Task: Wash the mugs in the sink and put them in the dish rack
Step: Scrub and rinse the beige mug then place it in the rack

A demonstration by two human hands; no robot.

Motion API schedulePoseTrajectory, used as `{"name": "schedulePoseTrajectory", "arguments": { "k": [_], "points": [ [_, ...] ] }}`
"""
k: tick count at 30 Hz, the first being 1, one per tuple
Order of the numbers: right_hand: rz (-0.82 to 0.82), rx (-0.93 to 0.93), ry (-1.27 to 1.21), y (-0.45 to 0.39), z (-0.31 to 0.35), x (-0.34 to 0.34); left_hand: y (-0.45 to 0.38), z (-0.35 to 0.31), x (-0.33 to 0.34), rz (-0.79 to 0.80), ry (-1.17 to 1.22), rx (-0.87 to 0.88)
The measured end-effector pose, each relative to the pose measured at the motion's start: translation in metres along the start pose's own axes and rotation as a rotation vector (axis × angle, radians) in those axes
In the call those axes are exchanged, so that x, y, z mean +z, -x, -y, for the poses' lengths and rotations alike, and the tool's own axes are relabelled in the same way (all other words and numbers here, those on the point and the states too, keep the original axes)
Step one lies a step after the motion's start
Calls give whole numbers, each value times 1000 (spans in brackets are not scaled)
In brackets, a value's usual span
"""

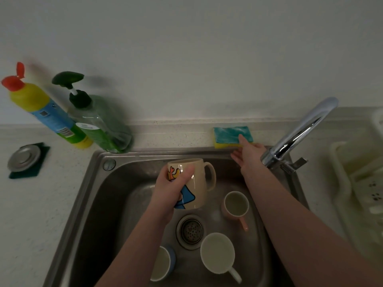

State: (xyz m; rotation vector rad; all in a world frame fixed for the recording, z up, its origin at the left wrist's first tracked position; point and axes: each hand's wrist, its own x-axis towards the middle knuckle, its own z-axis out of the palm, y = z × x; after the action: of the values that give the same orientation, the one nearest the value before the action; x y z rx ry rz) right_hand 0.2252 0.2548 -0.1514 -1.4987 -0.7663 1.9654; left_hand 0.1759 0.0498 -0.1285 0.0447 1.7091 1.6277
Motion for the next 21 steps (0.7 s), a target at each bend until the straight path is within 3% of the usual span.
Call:
{"name": "schedulePoseTrajectory", "arguments": {
  "k": [6, 12, 14, 19, 21],
  "points": [
    [43, 75, -116, -25, -24, -20, 8, 0, 3, 10, -8, -7],
    [-3, 86, -40, -2, -22, -24, 16, 0, 7, 25, -19, -4],
    [-70, -52, 100, 11, -19, -32, 18, -1, 9, 34, -34, 4],
    [-318, -784, 575, 38, 0, -71, 24, -3, 15, 59, -56, 20],
    [-429, -987, 741, 36, 6, -87, 26, -4, 20, 69, -50, 16]
  ]
}}
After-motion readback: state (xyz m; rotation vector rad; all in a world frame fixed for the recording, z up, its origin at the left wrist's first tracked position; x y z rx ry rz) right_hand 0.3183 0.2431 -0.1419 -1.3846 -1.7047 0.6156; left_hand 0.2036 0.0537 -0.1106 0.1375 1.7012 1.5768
